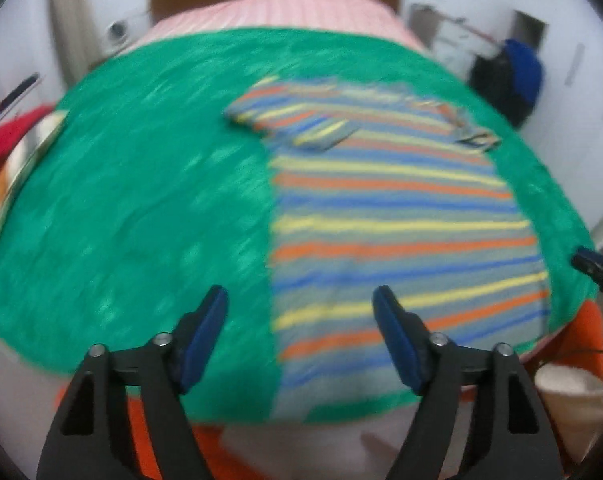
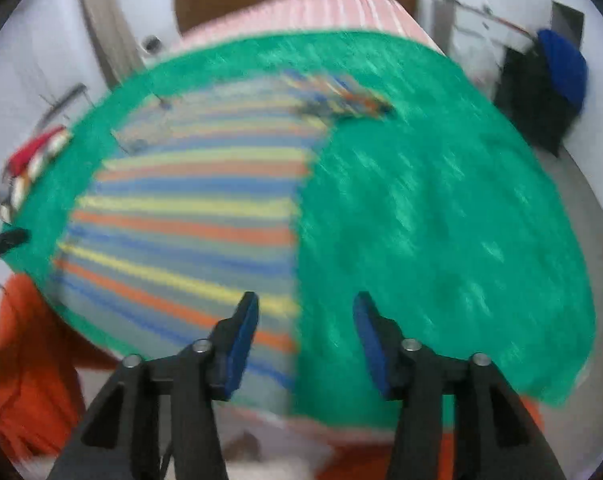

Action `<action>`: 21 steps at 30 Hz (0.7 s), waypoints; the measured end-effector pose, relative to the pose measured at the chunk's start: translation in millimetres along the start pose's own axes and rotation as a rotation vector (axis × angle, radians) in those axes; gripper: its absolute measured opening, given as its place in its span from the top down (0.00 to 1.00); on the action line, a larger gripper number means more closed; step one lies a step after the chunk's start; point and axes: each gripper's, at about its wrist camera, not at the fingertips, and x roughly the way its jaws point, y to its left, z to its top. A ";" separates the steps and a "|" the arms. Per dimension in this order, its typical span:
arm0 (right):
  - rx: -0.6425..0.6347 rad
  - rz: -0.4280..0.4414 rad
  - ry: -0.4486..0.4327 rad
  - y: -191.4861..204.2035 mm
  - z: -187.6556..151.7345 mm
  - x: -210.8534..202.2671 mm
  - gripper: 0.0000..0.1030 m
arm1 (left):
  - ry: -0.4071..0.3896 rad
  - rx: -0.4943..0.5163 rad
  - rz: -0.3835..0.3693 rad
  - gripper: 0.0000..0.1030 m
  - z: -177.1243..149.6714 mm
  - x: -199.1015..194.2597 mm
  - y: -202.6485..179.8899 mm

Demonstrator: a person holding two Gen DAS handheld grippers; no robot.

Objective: Fold small clothes
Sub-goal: 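Pull the hem with both grippers to spread the sweater flat, then release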

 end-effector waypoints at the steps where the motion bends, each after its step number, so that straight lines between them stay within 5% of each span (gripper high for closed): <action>1: -0.009 0.031 -0.025 9.2 5.5 3.7 0.49 | -0.013 0.020 -0.009 0.21 3.7 9.7 -10.7; 6: -0.055 0.137 -0.028 48.8 6.4 55.5 0.49 | 0.085 0.070 0.025 0.20 -7.7 64.1 -33.6; 8: -0.067 0.102 0.069 53.4 -7.6 78.1 0.49 | 0.206 0.084 0.067 0.19 -27.9 81.8 -29.5; 13: -0.114 0.025 0.187 42.6 -38.7 65.8 0.42 | 0.331 0.142 0.127 0.17 -73.9 53.7 -10.2; 16: -0.064 -0.008 0.212 21.8 -51.3 46.3 0.42 | 0.294 0.100 0.125 0.18 -81.0 25.0 5.9; 21: 0.043 -0.066 0.017 0.0 -36.2 11.3 0.38 | 0.079 -0.066 0.043 0.14 -37.3 -16.4 25.3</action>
